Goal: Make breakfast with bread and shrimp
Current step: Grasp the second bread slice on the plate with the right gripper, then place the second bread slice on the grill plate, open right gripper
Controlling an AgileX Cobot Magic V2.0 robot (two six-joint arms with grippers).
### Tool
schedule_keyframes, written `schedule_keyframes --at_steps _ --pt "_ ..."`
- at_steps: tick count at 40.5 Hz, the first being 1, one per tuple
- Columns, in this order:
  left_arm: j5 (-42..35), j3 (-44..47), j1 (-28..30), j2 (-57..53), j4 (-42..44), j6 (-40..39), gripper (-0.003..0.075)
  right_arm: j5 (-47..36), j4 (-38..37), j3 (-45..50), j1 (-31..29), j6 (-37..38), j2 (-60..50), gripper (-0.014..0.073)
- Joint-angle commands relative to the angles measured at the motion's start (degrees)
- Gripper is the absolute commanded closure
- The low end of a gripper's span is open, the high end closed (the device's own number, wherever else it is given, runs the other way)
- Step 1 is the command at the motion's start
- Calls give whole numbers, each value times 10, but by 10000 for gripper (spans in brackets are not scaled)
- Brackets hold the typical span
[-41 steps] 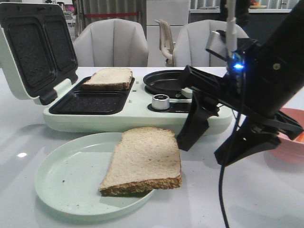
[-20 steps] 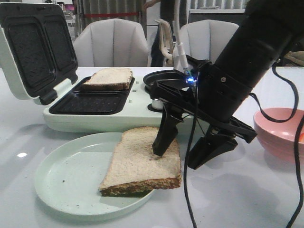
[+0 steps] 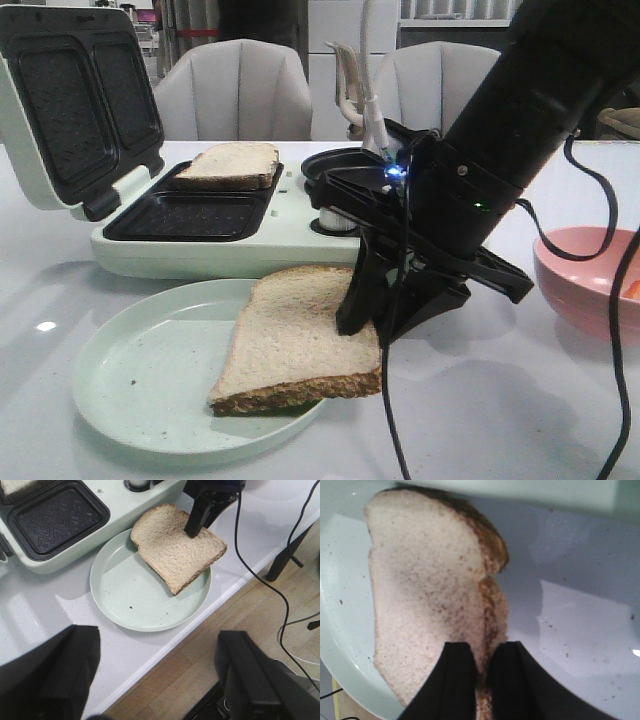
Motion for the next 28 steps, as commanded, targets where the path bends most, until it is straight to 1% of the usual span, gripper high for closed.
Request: schedule_keyframes --at_steps 1,5,7,13,21,24,28 --pt "-42 -15 -5 -2 5 2 190 4 13 -16 -1 -12 -26 474" --pt "-42 -15 -5 -2 10 2 190 5 13 -16 -1 -23 -27 541" --pt "-42 -15 -5 -2 12 2 190 6 13 -16 -1 -24 -29 561" --pt "-42 -15 -5 -2 16 2 190 21 13 -16 -1 -30 -57 558" --pt "-42 -15 -5 -2 26 3 190 74 12 -16 -1 -40 -140 558" --pt "-42 -15 -5 -2 27 3 190 74 16 -16 -1 -40 -174 558" --pt "-42 -15 -5 -2 27 3 190 42 46 -16 -1 -45 -208 558"
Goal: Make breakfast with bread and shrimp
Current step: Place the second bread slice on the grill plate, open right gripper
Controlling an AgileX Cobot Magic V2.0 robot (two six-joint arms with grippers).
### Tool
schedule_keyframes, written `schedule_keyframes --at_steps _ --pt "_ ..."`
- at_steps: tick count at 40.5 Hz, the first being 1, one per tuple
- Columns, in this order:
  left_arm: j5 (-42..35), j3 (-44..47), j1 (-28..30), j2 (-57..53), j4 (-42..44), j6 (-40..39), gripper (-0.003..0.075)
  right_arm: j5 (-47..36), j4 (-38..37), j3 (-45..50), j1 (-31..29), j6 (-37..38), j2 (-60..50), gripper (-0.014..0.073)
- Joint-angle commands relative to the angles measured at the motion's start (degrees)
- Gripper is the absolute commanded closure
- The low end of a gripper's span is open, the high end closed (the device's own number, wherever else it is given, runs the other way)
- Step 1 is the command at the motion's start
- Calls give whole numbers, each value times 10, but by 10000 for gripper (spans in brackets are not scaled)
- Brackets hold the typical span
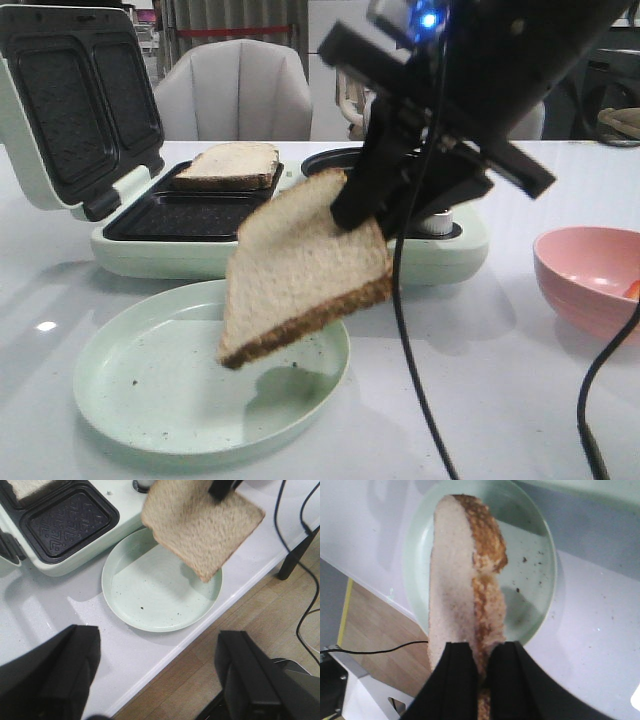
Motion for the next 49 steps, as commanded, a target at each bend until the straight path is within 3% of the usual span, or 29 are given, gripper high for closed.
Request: schedule_keyframes --at_steps 1,14,35,39,45,49 --pt "-41 -15 -5 -2 6 1 190 -35 56 -19 -1 -26 -54 558" --pt "-45 -15 -5 -2 6 1 190 -107 205 -131 -1 -130 31 558" --pt "-44 -15 -5 -2 6 1 190 -111 257 -360 11 -130 286 549" --pt "-44 -15 -5 -2 6 1 190 -90 257 -384 11 -130 309 431" --pt "-44 -15 -5 -2 6 1 190 -79 257 -392 9 -130 313 97" --pt "-44 -15 -5 -2 6 1 190 -76 257 -392 5 -130 311 21"
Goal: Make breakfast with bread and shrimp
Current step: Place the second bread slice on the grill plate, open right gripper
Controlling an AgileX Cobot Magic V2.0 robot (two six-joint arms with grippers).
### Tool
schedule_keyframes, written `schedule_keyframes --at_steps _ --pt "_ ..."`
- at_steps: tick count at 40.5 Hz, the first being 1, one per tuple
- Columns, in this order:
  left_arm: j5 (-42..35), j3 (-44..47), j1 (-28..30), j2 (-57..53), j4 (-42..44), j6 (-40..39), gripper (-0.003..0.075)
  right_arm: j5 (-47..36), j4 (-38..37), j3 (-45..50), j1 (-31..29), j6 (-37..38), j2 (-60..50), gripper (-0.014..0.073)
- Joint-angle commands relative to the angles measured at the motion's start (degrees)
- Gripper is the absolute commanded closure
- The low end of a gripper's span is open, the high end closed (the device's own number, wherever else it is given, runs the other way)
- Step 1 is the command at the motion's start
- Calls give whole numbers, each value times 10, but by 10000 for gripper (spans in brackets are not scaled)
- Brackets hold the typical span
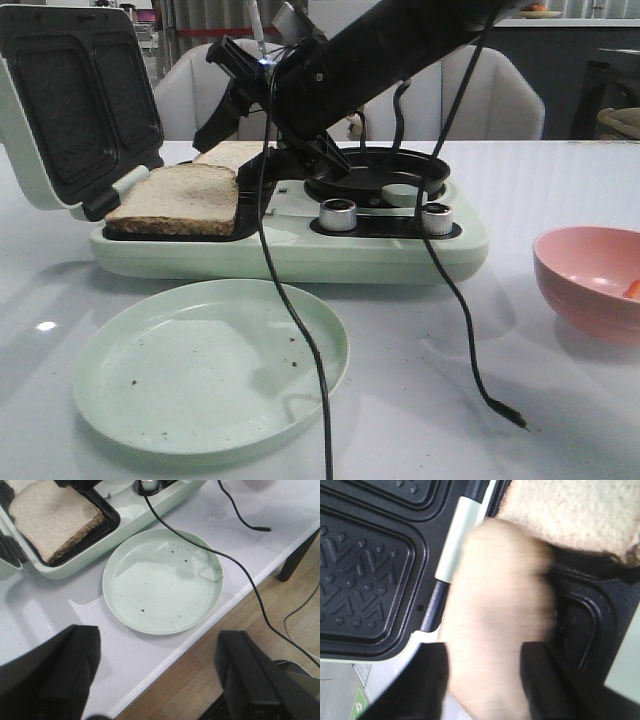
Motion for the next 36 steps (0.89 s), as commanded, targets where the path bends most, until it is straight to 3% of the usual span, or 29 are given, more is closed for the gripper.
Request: schedule_keyframes --at_steps 1,7,14,25,36 --pt "-40 -15 -5 -2 5 0 190 9 32 -21 -6 -8 -43 24" --pt "-40 -15 -5 -2 5 0 190 37 20 -21 -18 -8 -55 25" --pt "-40 -15 -5 -2 9 0 190 66 -69 -19 -20 -8 -112 25" --pt "-40 -15 -5 -2 9 0 190 138 -289 25 -19 63 -263 25" --pt "-40 -15 -5 -2 9 0 190 121 -538 188 -19 195 -458 25"
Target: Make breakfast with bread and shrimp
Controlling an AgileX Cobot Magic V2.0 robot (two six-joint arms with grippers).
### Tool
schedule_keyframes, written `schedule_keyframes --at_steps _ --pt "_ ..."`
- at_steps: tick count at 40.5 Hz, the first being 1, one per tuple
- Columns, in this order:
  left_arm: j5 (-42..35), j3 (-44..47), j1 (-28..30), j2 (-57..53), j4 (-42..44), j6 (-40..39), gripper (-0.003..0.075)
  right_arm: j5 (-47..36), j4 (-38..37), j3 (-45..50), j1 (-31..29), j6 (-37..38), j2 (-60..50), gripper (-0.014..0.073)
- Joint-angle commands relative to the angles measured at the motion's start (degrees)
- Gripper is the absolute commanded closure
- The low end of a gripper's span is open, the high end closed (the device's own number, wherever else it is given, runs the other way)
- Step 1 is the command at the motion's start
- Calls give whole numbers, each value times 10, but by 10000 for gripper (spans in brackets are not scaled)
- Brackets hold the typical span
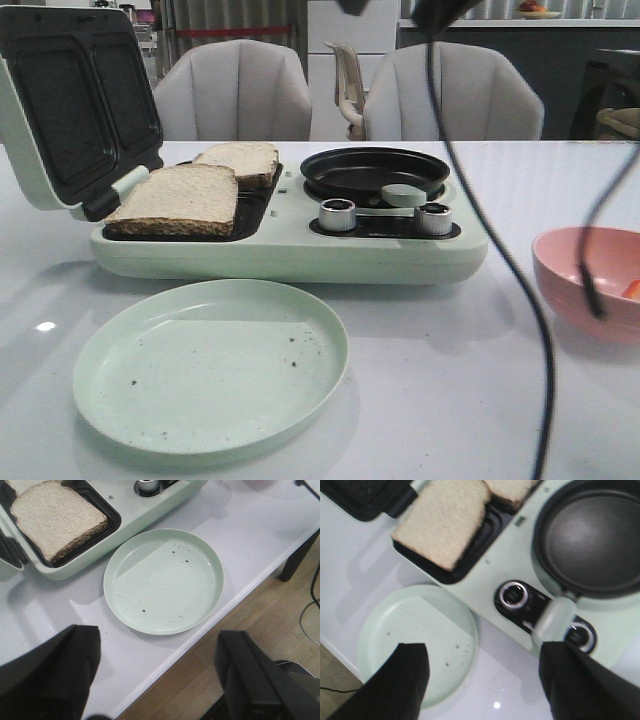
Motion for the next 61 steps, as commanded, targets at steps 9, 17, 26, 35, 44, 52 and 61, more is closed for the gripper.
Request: schedule_keyframes --at_steps 9,17,26,35,44,52,61 --pt "-40 -15 -5 -2 5 0 190 -55 -132 191 -3 94 -228 25" --pt "-40 -15 -5 -2 0 0 190 -87 -132 319 -3 94 -363 25" --pt "-40 -15 -5 -2 -1 0 190 -116 -132 432 -3 94 -476 25" --pt "-40 -15 -5 -2 -1 0 190 -116 -132 466 -3 94 -521 25" --pt "-33 -15 -5 -2 -1 0 190 -116 -132 466 -3 94 -520 25" --pt "34 -42 -4 38 -2 0 190 -116 -132 466 -3 94 -520 25" --pt "86 -94 -4 140 7 0 192 -116 -132 466 -3 94 -520 25"
